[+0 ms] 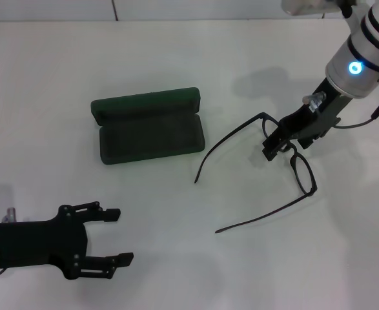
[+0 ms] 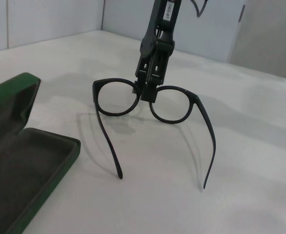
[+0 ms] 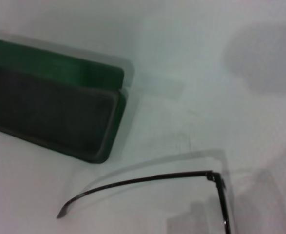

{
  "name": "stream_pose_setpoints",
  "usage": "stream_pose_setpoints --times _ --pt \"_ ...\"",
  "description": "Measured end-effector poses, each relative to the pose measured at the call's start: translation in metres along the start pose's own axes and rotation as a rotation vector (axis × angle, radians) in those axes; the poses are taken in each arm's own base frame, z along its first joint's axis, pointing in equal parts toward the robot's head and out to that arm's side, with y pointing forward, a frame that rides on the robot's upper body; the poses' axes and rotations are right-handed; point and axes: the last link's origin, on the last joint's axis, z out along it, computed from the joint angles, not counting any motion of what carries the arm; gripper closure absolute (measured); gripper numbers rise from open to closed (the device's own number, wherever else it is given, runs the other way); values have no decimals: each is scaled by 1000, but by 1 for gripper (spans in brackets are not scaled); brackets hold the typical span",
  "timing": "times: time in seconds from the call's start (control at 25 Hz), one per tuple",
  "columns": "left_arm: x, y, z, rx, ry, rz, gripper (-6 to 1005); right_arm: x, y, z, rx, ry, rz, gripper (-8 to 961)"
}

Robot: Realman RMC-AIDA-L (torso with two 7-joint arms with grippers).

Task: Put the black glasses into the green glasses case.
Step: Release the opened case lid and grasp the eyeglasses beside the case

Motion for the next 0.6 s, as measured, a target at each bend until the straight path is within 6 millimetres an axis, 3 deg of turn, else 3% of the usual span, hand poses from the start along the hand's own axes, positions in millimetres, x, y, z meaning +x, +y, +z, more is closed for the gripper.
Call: stream_pose_setpoints --times 0.4,0.6 --pt "0 -3 0 16 -8 4 137 0 4 6 6 -9 -3 134" --pt "0 -3 1 18 -8 3 137 1 5 7 27 0 -21 302"
